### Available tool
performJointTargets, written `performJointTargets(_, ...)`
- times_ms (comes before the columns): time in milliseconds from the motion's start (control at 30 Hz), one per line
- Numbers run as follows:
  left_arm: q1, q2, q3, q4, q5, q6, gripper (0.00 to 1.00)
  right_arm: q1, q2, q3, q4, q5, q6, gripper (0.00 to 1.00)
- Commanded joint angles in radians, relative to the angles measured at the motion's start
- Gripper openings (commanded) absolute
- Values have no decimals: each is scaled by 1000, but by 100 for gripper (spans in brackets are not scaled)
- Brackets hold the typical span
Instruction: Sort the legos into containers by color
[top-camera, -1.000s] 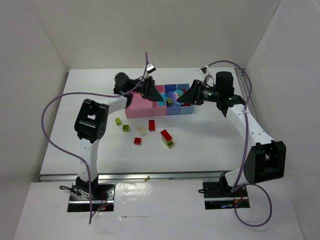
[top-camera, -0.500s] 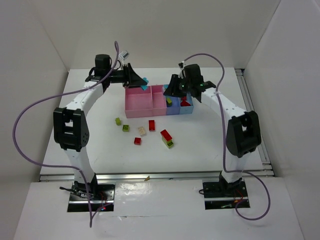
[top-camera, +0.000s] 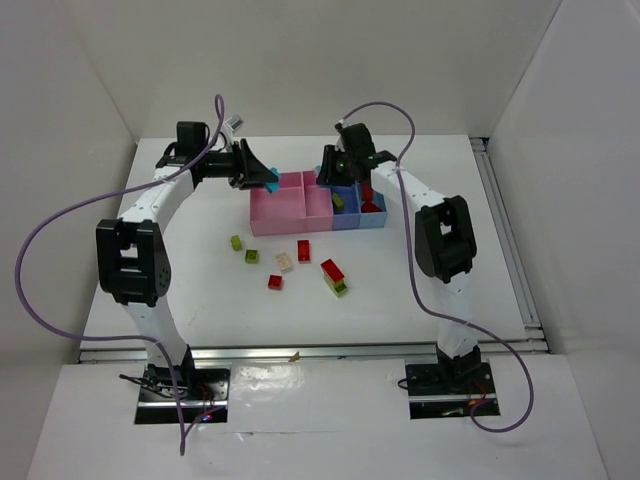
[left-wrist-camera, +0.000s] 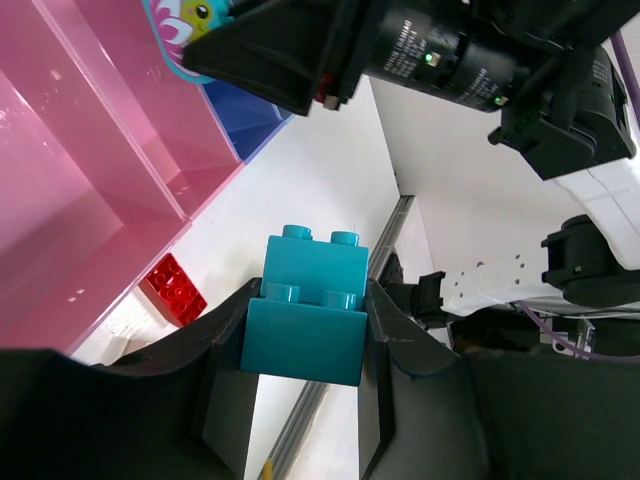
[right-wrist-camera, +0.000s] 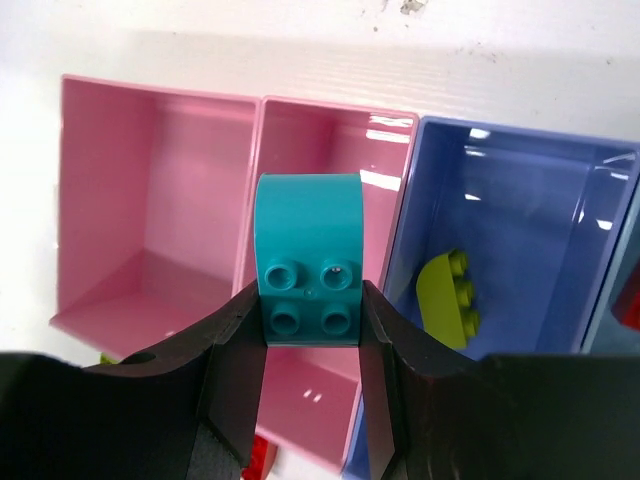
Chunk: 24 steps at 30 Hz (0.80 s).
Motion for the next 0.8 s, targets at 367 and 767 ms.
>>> performJointTargets(367,14,-45,5,-3,25,29,0,24,29,154,-64,-22,-37,67)
performJointTargets(767,-41,31,61,127,296,34,0,-77,-358,-257,192,-575,-33,64)
